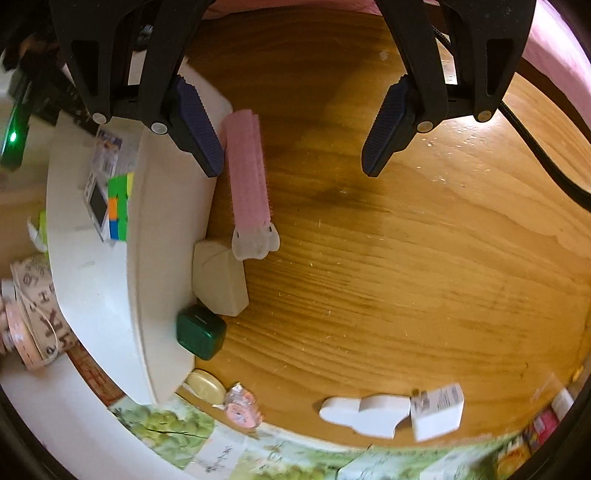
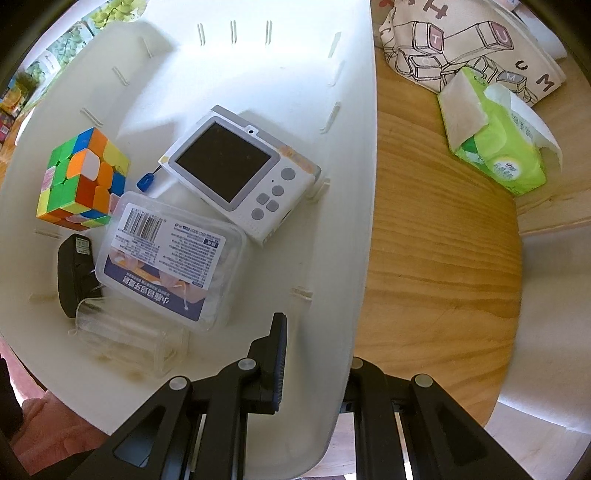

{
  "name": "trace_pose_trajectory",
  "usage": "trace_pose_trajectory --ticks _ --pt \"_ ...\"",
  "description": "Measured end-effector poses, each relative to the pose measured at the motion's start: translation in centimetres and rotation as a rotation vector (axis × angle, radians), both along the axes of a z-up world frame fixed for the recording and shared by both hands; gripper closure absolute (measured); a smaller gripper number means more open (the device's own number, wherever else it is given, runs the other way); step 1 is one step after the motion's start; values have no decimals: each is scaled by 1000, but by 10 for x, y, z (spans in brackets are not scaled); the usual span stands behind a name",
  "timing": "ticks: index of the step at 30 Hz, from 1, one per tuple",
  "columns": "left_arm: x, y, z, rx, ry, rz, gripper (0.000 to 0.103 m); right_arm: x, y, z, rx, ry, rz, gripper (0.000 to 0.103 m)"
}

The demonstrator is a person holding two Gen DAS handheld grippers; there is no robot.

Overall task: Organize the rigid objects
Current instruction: 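Move the left tool to the pink toothbrush item and close on it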

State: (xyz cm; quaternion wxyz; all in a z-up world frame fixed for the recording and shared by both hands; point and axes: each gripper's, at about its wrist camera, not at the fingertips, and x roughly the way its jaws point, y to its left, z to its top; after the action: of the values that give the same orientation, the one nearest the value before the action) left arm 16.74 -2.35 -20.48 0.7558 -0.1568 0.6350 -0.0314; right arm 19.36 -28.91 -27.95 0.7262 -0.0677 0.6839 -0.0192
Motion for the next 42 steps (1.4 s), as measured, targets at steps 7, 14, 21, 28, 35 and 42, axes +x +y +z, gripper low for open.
trace_pose_trajectory --ticks 7,14,21,28,35,42 --pt "20 0 -11 -73 76 55 23 3 -7 -3 12 5 -17 87" --pt "36 -10 -20 -64 138 48 24 6 -15 -2 22 7 -40 87" --pt "44 -5 -28 -118 187 83 40 8 -21 -2 24 9 -47 87" --pt "43 -5 -34 -168 216 100 69 8 -18 -3 26 13 -44 87" --pt "41 6 -35 -175 221 122 76 8 -18 -3 24 14 -44 87" --pt "26 21 -37 -159 219 109 78 7 -15 -2 22 14 -41 87"
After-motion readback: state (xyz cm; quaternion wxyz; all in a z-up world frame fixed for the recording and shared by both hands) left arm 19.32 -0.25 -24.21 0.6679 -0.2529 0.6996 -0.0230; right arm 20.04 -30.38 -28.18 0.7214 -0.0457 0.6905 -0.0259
